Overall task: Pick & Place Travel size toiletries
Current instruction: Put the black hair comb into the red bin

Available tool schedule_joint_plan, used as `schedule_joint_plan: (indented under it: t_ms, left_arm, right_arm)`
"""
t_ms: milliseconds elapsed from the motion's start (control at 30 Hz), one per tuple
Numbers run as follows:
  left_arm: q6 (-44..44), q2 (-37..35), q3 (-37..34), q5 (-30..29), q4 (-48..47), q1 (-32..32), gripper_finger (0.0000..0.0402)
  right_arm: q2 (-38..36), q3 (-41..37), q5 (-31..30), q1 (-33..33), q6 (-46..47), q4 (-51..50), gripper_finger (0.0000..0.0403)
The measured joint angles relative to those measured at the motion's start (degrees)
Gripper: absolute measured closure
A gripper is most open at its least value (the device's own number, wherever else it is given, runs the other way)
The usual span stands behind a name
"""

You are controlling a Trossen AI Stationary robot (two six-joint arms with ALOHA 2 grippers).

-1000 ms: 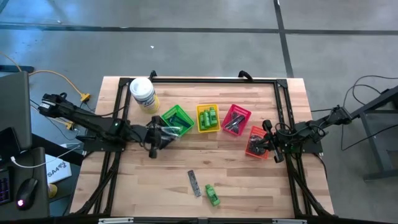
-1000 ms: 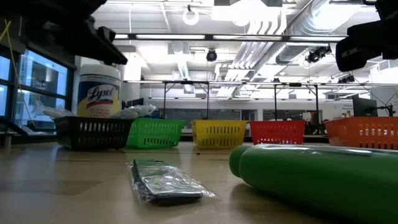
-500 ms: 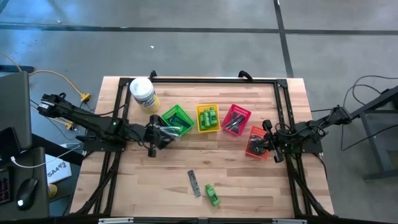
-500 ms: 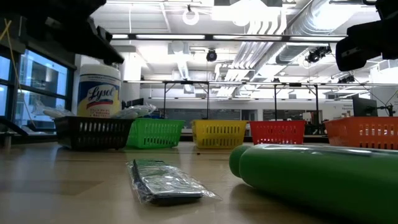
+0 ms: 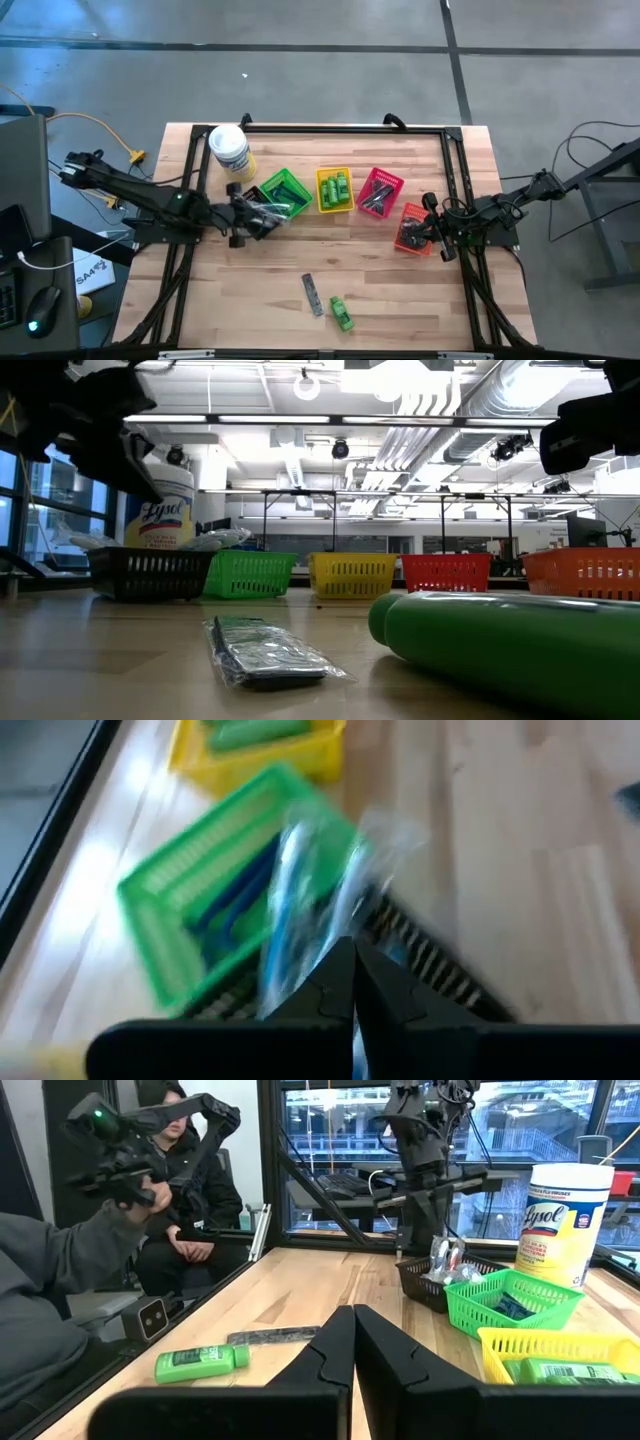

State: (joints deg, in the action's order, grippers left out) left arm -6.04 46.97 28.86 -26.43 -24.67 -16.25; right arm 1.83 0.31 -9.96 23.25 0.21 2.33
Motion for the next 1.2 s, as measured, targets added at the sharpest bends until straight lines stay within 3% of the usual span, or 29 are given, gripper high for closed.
schedule_joint_plan:
  t_ms: [167,367,567,700,967,1067,1133,1200]
  left_arm:
    - [-5.7,-6.5,-0.1,-3.0,-6.2,-1.0,0.0401]
    - [-1.5,-19.2,-2.2,-3.4,-0.4,-9.8,0.0401]
    - [0.5,-30.4,-7.1,-10.2,5.8,-18.5,0.0401]
    - [4.7,-35.8,-12.0,-10.4,10.3,-21.7,0.0401]
    - [13.3,-46.7,-20.9,-9.8,15.9,-22.8,0.0401]
    - [14.6,-46.5,-21.6,-10.6,16.9,-22.8,0.0401]
    - [14.8,-46.6,-21.7,-13.1,16.9,-22.8,0.0401]
    - [14.6,-46.7,-21.7,-19.5,17.6,-22.7,0.0401]
  right_arm:
    - [0.0,0.0,0.1,0.0,0.0,0.0,0.0400]
    - [0.0,0.0,1.6,0.0,0.0,-0.2,0.0400]
    - [0.0,0.0,1.6,0.0,0.0,-0.2,0.0400]
    - [0.0,0.0,1.6,0.0,0.0,-0.2,0.0400]
    - [0.0,0.0,1.6,0.0,0.0,-0.2,0.0400]
    - [0.0,0.0,1.6,0.0,0.0,-0.2,0.0400]
    - [0.2,0.0,1.6,0.0,0.0,-0.2,0.0400]
    - [0.4,0.0,1.6,0.0,0.0,-0.2,0.0400]
